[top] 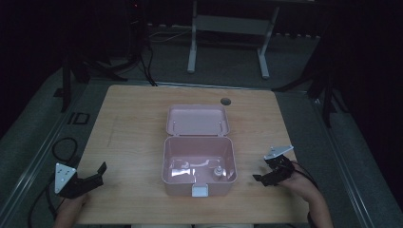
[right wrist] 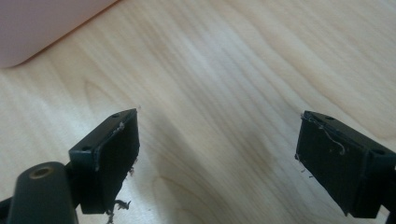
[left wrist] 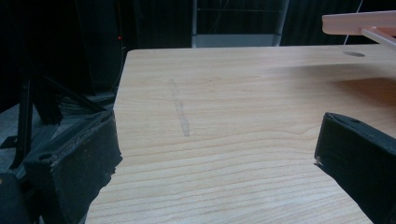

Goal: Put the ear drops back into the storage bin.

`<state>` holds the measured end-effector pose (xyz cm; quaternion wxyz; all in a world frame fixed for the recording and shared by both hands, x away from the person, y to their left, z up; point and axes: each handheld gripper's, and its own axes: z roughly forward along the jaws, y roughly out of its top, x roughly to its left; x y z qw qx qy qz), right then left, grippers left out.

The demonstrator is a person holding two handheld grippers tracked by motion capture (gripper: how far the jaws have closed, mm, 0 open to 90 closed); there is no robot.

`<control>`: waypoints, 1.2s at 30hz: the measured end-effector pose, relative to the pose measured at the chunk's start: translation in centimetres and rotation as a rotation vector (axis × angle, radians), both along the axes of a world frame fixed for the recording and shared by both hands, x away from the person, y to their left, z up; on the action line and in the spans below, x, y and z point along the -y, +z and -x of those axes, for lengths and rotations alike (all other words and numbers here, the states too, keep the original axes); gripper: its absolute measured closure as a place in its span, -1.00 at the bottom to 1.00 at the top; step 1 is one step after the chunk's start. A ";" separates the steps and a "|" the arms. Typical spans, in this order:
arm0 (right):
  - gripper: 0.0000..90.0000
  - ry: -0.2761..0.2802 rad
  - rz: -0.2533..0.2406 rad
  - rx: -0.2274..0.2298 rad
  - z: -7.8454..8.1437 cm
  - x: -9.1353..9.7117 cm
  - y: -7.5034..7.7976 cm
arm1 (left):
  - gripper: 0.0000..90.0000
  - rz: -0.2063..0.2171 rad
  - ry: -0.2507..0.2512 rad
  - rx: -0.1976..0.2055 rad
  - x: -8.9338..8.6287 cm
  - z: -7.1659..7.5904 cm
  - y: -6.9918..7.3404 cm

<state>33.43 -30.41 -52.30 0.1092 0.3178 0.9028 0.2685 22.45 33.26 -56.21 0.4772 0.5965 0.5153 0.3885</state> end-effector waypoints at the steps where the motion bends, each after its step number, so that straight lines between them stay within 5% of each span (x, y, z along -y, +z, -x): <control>1: -0.71 0.000 0.000 0.000 0.0 0.0 0.0 | -0.99 0.000 -0.001 0.000 0.0 0.0 0.0; 13: -0.70 -0.187 -0.042 0.122 0.0 0.5 0.2 | -0.99 0.000 -0.001 0.001 0.0 0.0 0.0; 21: -0.69 -0.385 -0.009 0.224 0.0 0.5 -0.2 | -0.99 0.000 -0.002 0.001 0.0 0.0 0.0; 27: -0.69 -0.541 -0.044 0.295 0.0 0.9 -0.4 | -0.99 0.000 -0.002 0.001 0.0 0.0 0.0; 36: -0.69 -0.642 -0.072 0.361 0.5 1.4 -1.1 | -0.99 0.000 -0.002 0.001 0.0 0.0 0.0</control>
